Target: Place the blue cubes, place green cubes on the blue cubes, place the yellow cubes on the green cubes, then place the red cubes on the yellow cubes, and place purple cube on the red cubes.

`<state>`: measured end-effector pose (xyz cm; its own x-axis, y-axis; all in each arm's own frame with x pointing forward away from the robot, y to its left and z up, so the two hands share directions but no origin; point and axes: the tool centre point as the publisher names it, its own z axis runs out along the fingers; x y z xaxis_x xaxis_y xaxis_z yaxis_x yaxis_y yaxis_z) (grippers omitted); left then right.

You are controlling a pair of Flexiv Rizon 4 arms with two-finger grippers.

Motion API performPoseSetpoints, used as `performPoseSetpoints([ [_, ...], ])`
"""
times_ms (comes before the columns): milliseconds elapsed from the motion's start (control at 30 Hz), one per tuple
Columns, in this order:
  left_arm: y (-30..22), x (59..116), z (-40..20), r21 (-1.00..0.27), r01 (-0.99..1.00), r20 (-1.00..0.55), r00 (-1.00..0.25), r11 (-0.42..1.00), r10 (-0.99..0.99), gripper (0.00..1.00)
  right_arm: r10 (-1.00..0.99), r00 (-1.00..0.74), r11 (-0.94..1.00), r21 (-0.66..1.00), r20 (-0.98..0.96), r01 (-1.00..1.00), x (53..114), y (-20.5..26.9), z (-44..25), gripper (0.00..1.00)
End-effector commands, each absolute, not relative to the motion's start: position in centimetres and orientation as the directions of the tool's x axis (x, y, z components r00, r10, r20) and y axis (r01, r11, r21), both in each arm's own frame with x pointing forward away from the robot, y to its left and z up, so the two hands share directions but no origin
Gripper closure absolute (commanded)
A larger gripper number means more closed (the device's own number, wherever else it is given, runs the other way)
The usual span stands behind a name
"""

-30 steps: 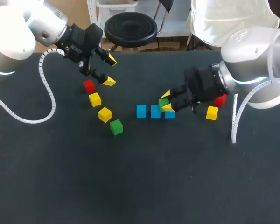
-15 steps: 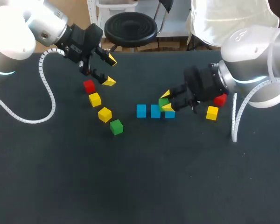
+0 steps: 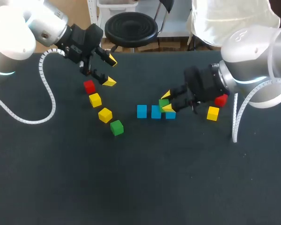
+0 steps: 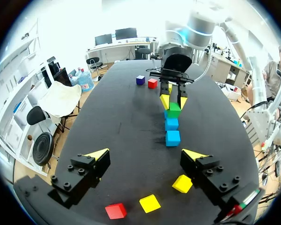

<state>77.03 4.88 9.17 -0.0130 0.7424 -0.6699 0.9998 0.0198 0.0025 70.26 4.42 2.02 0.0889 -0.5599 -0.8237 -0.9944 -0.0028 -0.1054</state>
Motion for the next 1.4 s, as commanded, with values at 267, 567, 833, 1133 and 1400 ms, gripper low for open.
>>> performPoseSetpoints([
  [267,4.9,77.1,9.1,0.004,1.0,-0.671,-0.01,0.017,0.741,0.0,-0.558,0.087,-0.008,-0.099,-0.825,-0.995,70.5,4.5,1.7,0.68],
  [567,4.9,77.1,9.1,0.004,1.0,-0.671,-0.01,0.017,0.741,0.0,-0.552,0.083,-0.004,-0.097,-0.83,-0.995,70.4,4.4,1.7,0.0],
  [833,4.9,77.1,9.1,0.004,1.0,-0.671,-0.01,0.017,0.741,0.0,-0.534,0.091,-0.004,-0.105,-0.84,-0.994,70.1,3.8,2.8,0.0],
  [1133,4.9,77.1,9.1,0.004,1.0,-0.671,-0.01,0.017,0.741,0.0,-0.505,0.079,0.013,-0.099,-0.86,-0.995,68.6,0.6,4.7,0.0],
  [1400,4.9,77.1,9.1,0.004,1.0,-0.671,-0.01,0.017,0.741,0.0,-0.501,0.063,-0.022,-0.059,-0.863,-0.998,67.0,-1.6,7.0,0.0],
])
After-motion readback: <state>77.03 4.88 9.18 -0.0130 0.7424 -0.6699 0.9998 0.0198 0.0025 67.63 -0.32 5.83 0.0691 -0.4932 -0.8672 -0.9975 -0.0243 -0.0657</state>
